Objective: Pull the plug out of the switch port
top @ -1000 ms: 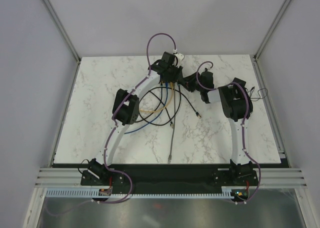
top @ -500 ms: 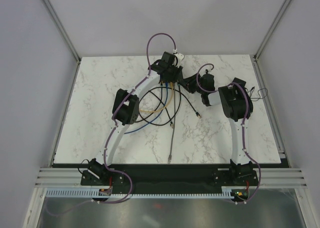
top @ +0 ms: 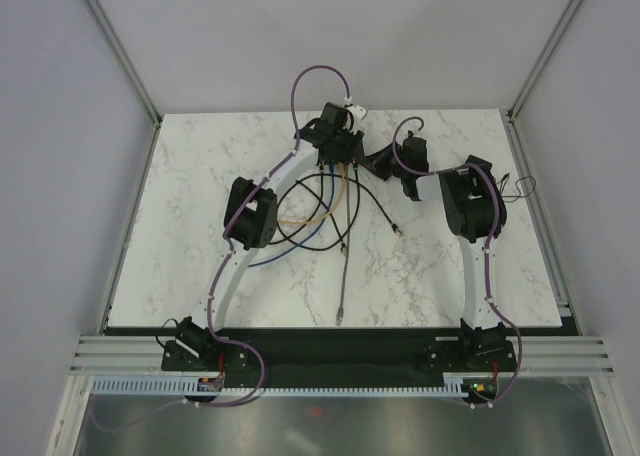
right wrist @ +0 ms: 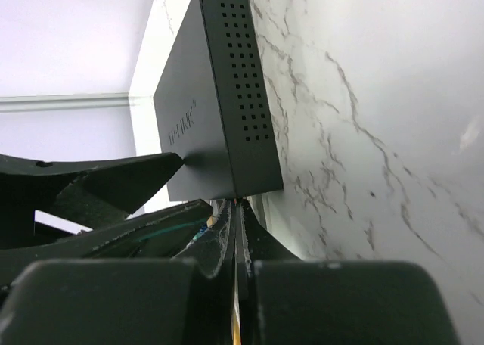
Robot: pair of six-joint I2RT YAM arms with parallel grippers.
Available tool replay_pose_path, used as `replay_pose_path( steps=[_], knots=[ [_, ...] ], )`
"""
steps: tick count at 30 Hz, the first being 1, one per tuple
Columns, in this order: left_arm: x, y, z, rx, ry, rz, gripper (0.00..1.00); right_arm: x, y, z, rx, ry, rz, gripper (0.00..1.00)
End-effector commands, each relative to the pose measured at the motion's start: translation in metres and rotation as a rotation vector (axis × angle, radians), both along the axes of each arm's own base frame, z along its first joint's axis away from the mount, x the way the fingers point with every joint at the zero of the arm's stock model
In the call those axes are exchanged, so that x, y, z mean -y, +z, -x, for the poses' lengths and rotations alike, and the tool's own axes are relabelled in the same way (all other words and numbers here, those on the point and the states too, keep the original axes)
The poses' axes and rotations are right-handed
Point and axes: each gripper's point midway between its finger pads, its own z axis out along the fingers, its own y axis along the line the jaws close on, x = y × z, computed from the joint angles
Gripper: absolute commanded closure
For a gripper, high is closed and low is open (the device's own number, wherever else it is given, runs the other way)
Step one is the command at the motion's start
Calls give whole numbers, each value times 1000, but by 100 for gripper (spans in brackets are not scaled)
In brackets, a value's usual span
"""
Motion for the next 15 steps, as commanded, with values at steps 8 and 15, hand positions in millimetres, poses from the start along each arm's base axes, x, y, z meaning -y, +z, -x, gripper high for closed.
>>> replay_pose_path(
  steps=[8,15],
  knots=[
    [5,-19,18,-100,8,-6,40,-4,-55,37,-161,63,172,100],
    [6,-17,16,-95,8,1,40,5,-47,45,-127,78,168,100]
  ],
)
